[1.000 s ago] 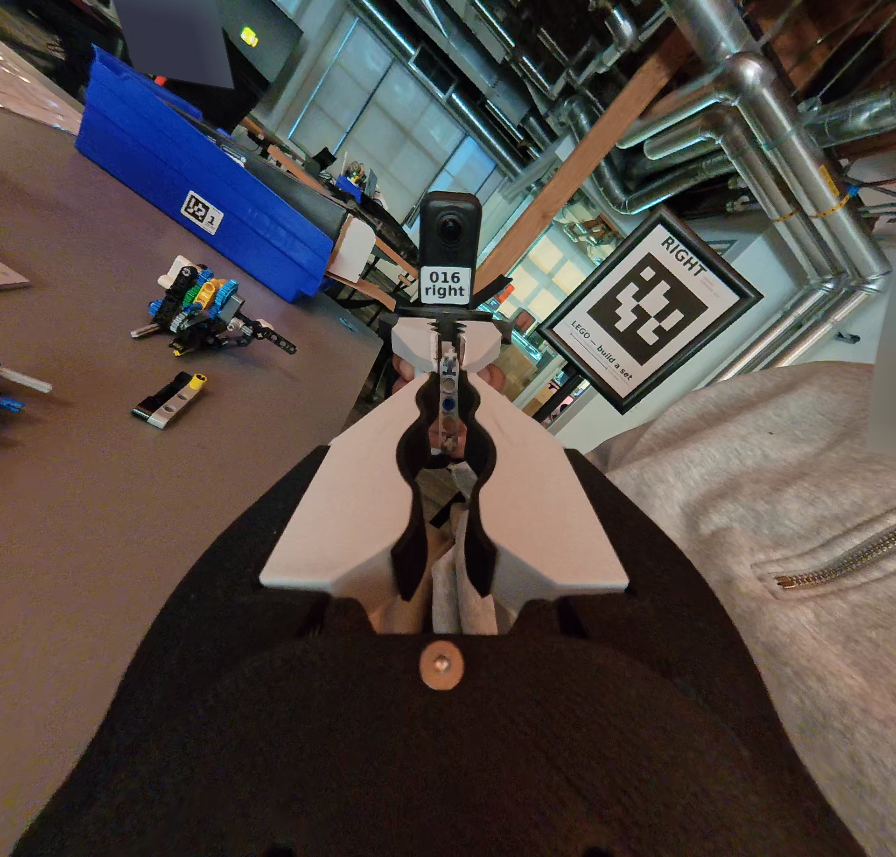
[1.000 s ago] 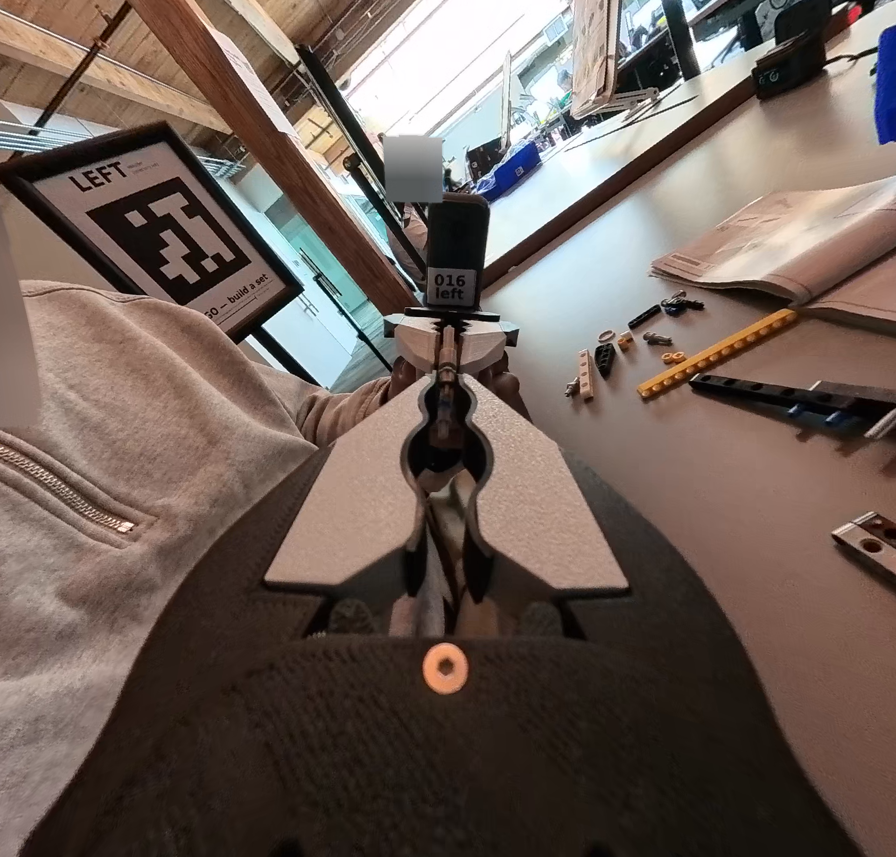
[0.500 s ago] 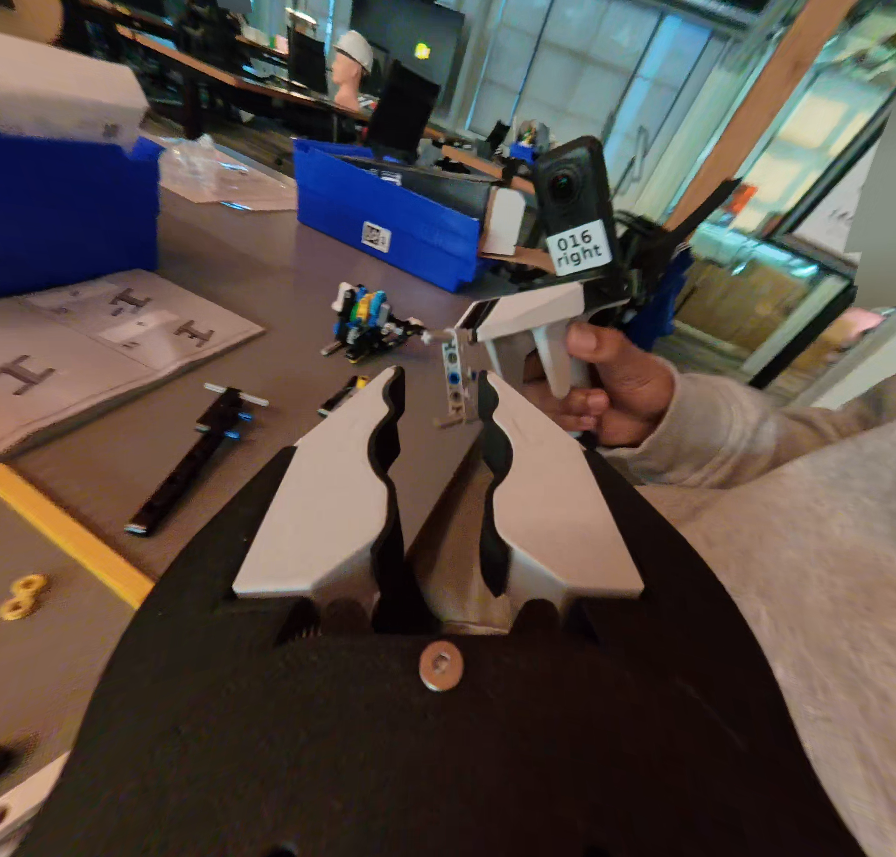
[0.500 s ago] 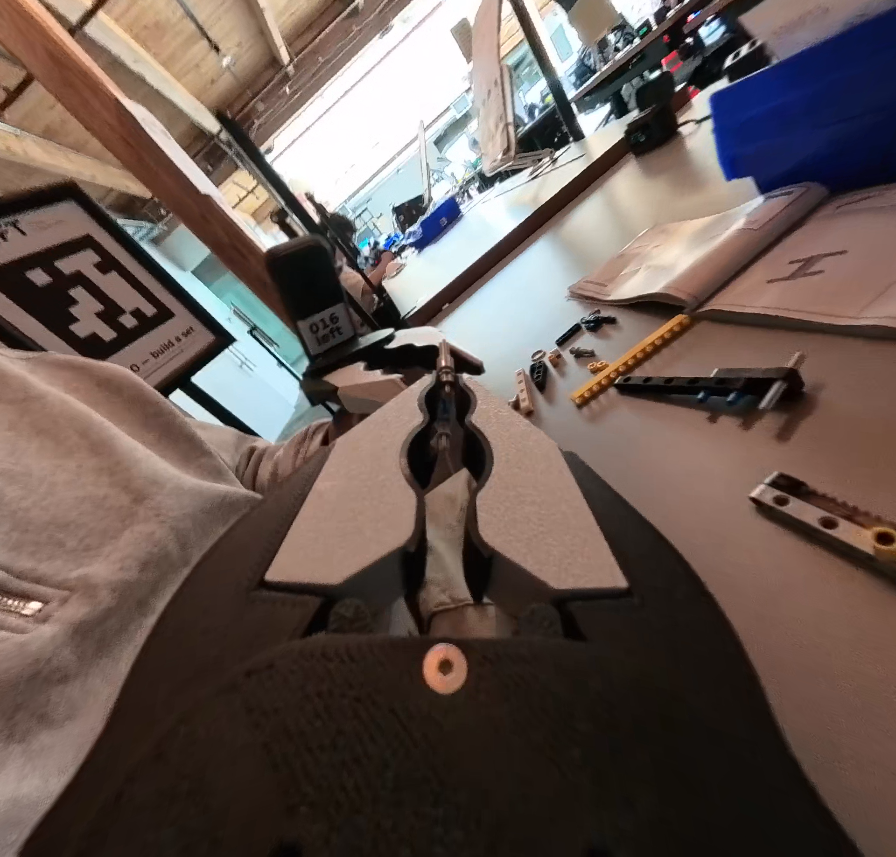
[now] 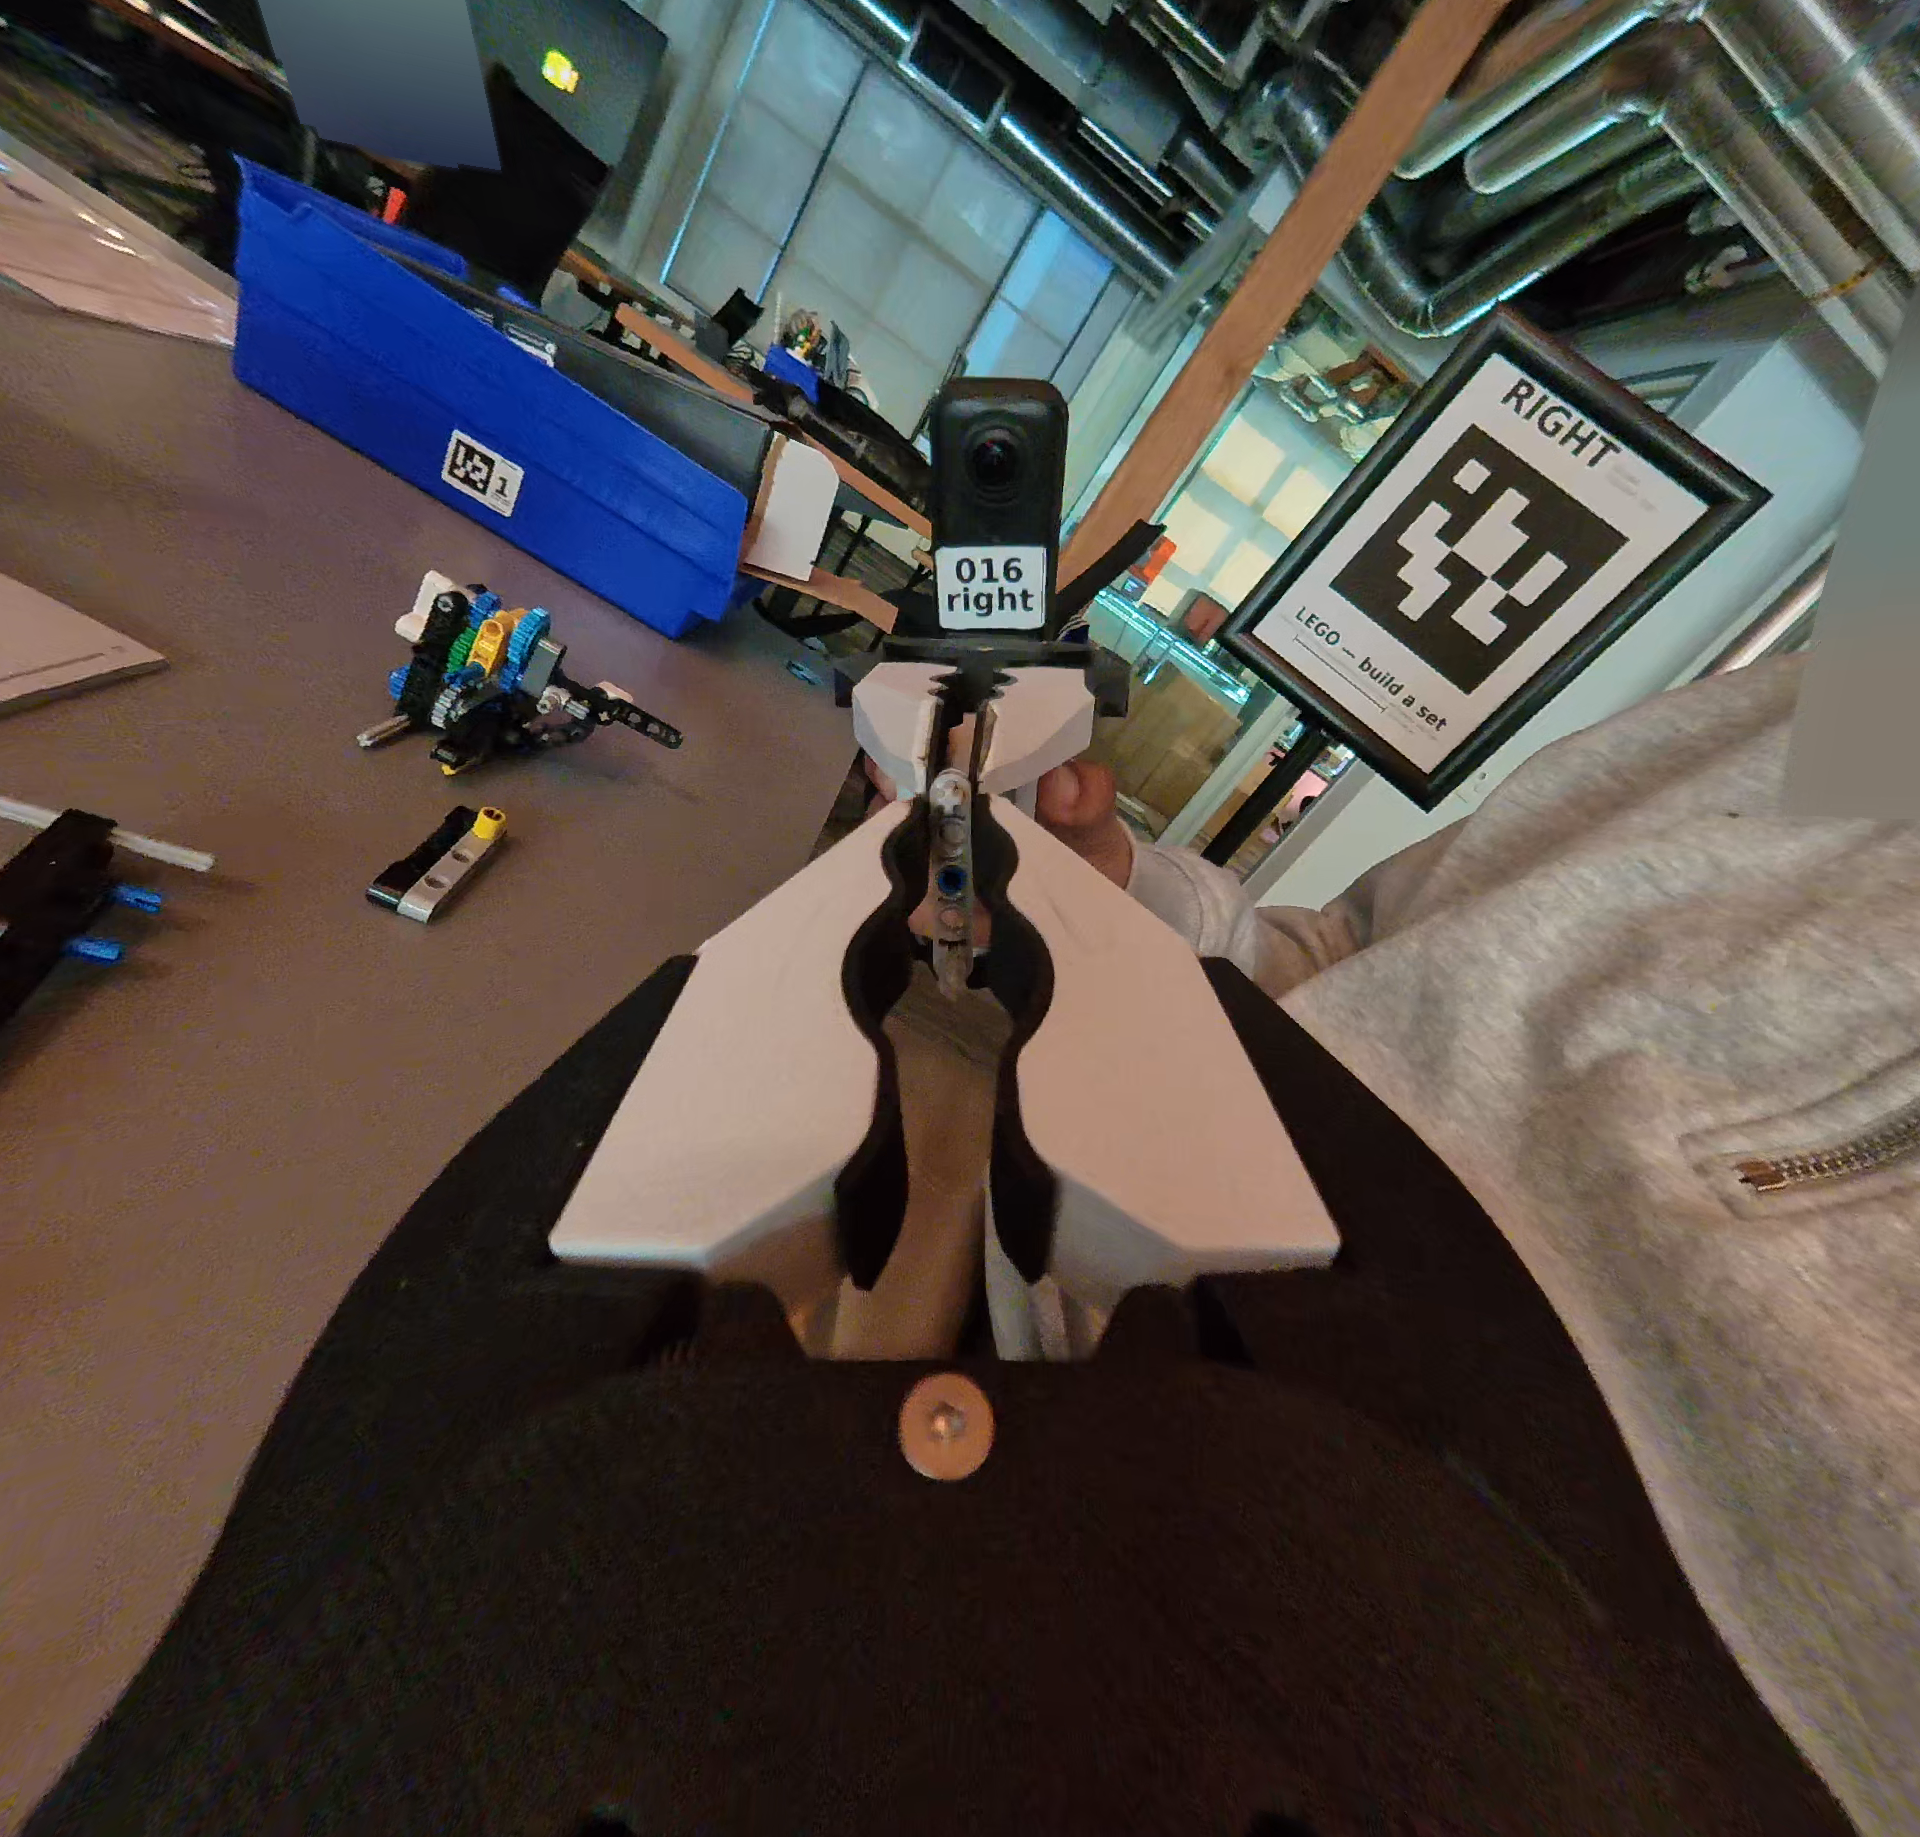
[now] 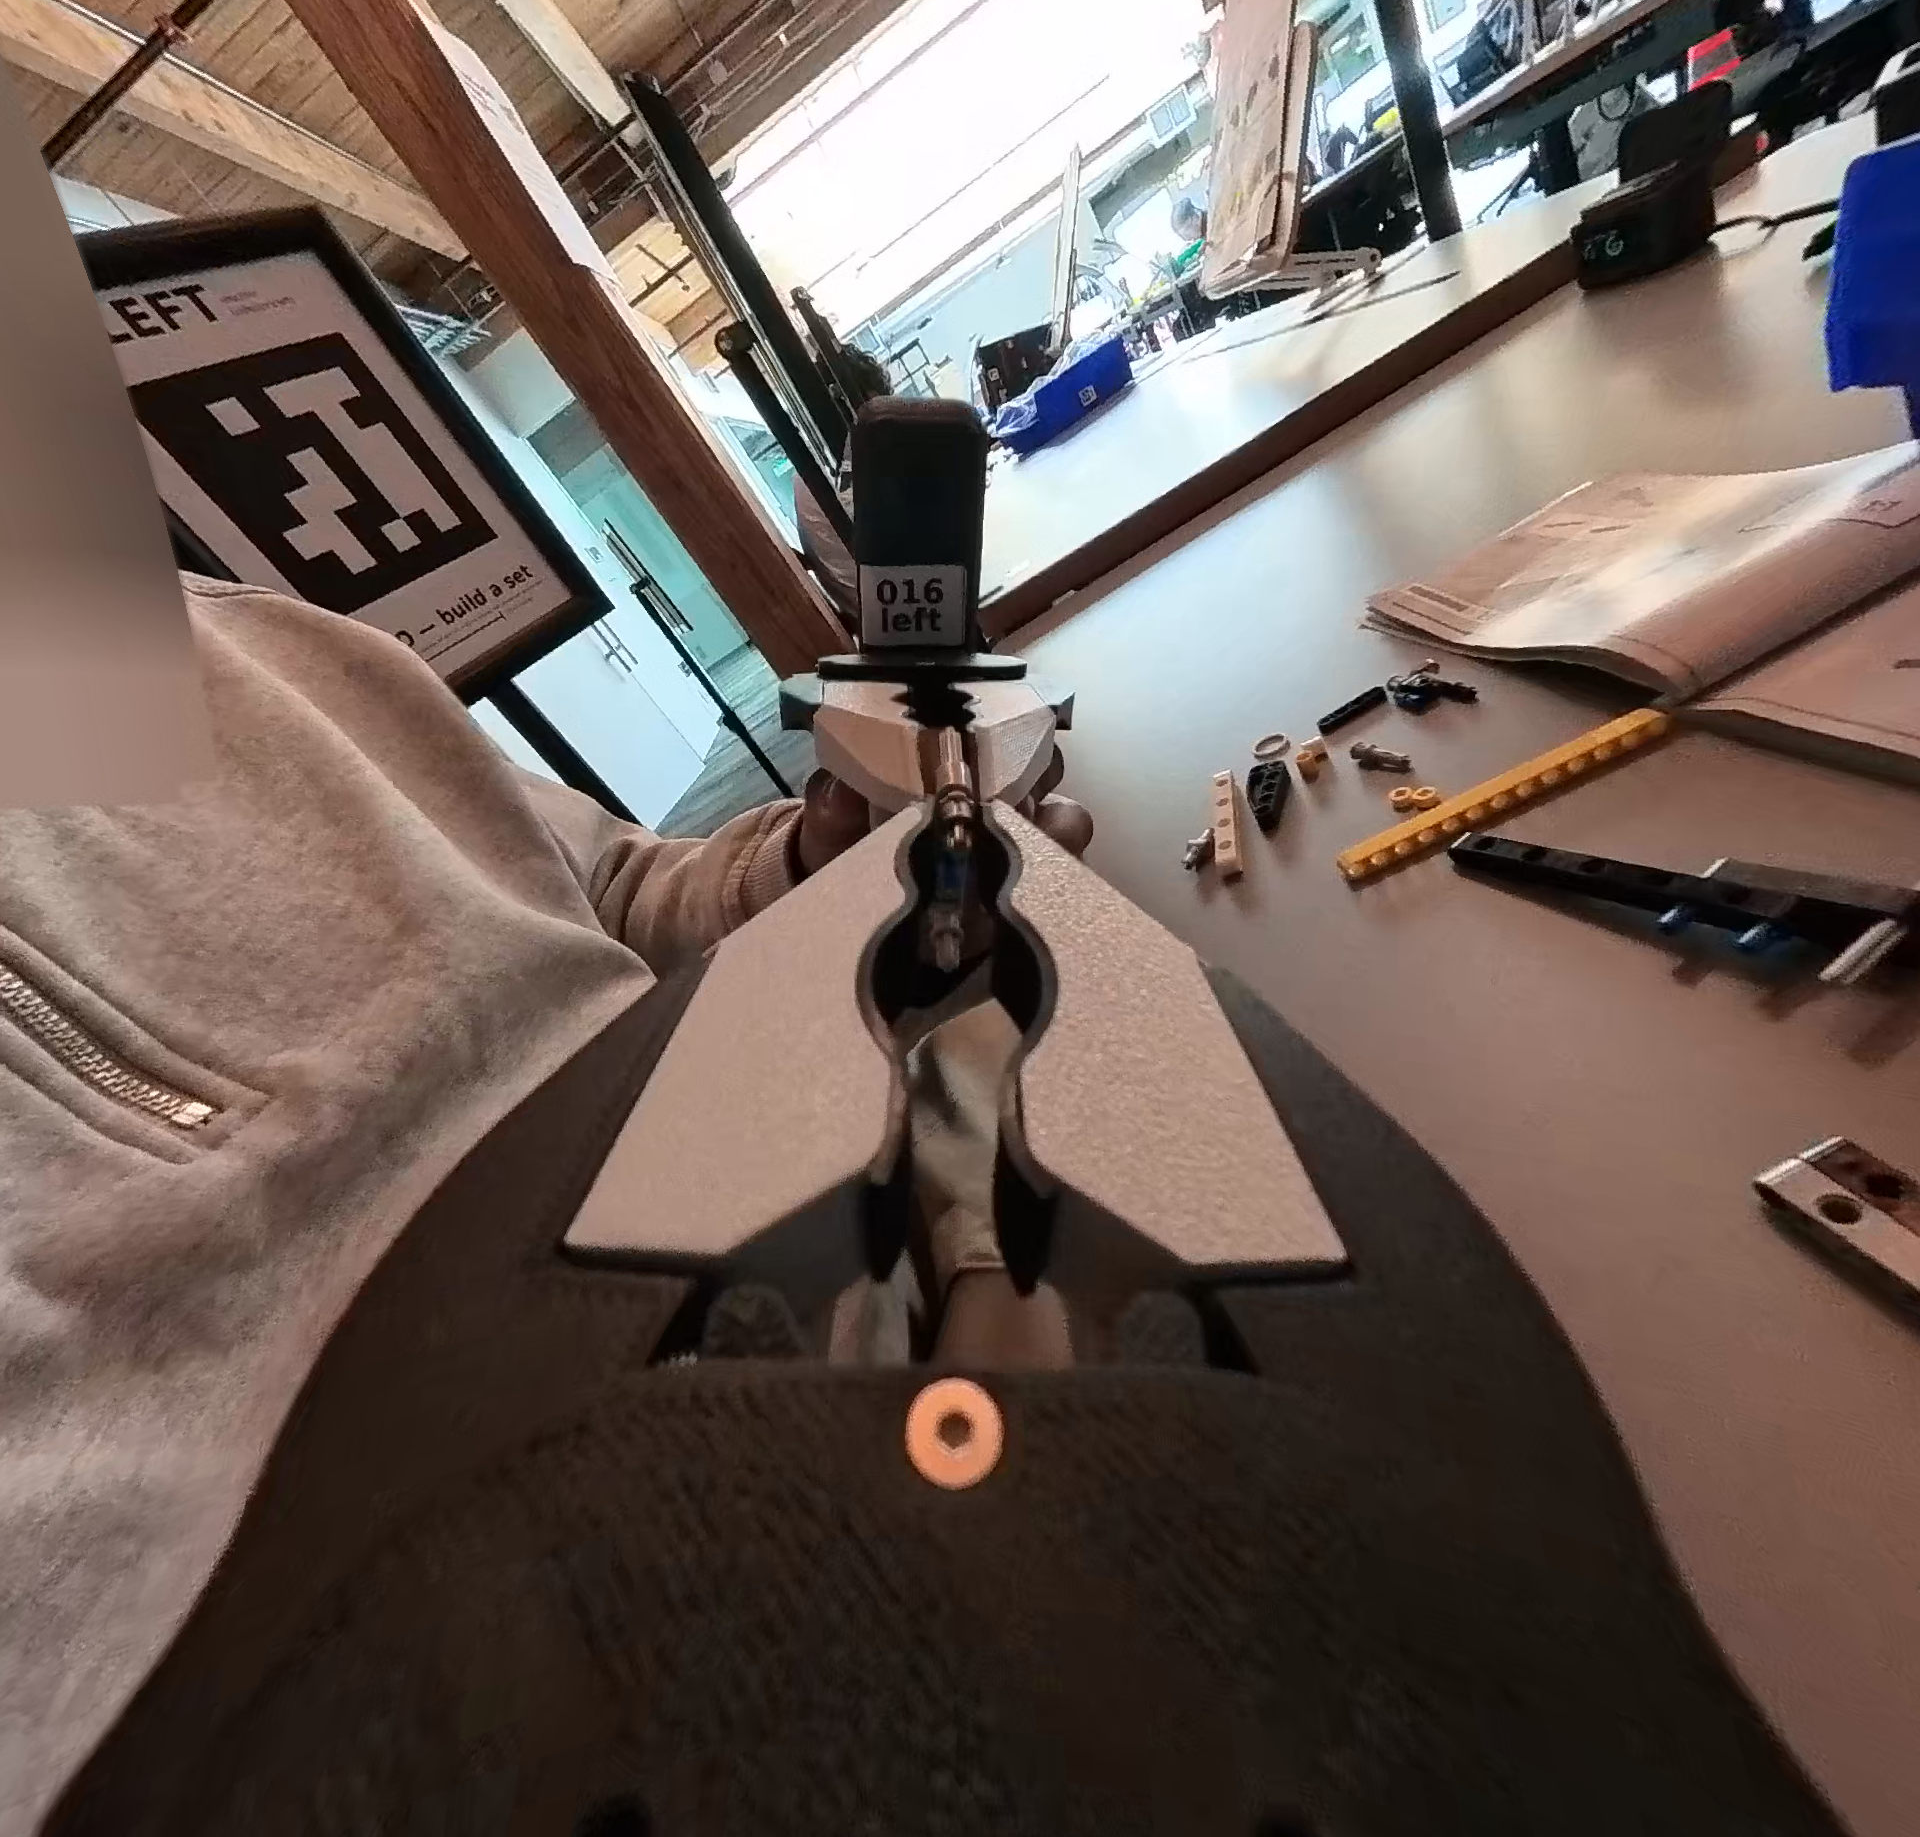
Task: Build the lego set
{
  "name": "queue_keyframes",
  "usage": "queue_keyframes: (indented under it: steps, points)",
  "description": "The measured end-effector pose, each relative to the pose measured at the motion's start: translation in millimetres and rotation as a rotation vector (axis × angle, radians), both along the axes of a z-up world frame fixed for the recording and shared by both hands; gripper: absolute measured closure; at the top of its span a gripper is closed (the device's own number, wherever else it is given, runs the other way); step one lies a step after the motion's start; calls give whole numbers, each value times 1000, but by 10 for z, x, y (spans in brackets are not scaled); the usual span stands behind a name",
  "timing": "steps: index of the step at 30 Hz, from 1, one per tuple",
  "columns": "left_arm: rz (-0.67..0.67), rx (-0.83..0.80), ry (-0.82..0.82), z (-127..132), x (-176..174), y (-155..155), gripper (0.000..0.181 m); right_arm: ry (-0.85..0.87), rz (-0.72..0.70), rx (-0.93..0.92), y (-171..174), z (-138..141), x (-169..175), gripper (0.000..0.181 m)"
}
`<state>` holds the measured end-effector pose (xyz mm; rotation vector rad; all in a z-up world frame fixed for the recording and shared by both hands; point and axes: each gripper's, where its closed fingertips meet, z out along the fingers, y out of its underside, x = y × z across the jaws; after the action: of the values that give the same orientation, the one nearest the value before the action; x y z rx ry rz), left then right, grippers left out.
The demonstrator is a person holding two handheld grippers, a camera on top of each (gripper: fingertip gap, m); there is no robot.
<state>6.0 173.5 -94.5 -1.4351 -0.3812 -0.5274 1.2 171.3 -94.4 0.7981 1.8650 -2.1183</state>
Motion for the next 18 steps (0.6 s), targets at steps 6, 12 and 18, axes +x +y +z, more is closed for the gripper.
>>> queue_keyframes:
  steps: [6,12,18]
  points:
    - [46,40,-30,46,-97,-48,178,17,-90,-101,175,117,-127,147]
    - [33,35,-35,31,-70,-26,178,68,-75,8,21,24,-62,154]
    - [11,37,-45,30,-13,8,178,65,-46,-23,-45,45,-9,176]
